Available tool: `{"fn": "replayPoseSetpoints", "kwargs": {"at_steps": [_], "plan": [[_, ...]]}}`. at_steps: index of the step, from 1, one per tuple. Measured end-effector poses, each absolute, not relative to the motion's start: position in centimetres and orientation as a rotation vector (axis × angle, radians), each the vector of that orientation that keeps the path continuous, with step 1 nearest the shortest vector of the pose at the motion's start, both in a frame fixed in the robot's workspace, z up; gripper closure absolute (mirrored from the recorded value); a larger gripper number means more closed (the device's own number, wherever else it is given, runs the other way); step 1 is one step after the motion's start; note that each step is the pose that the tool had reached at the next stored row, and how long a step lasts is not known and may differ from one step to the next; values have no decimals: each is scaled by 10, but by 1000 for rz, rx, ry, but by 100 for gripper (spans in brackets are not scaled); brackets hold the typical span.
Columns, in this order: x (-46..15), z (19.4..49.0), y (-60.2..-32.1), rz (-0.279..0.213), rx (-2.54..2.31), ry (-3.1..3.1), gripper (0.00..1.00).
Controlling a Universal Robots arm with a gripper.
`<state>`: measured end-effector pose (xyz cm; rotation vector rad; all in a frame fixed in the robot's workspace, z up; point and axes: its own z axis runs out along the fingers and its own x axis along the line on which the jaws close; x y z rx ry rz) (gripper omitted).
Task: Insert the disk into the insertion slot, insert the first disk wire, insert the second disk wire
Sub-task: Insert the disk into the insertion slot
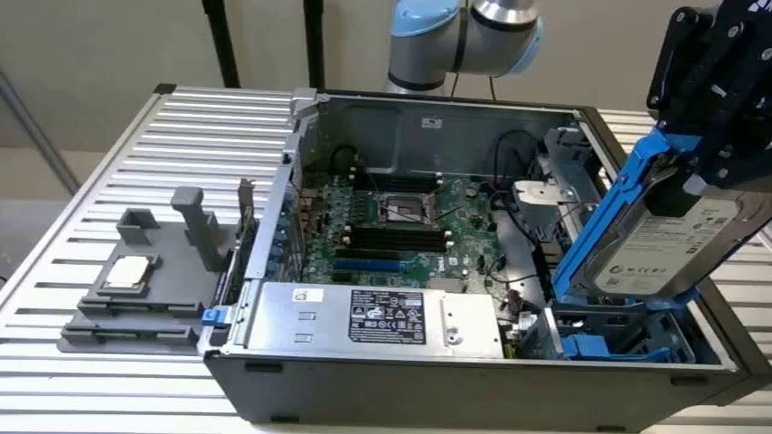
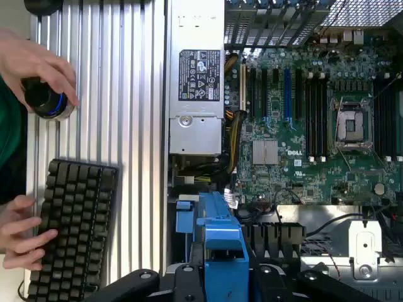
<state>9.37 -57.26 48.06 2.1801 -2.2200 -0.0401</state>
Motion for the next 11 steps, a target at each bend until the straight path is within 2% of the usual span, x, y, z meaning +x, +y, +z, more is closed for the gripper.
{"fn": "replayPoseSetpoints", "kwargs": {"at_steps": [11], "plan": [[94, 481, -573, -40, 2180, -2220, 67]]}}
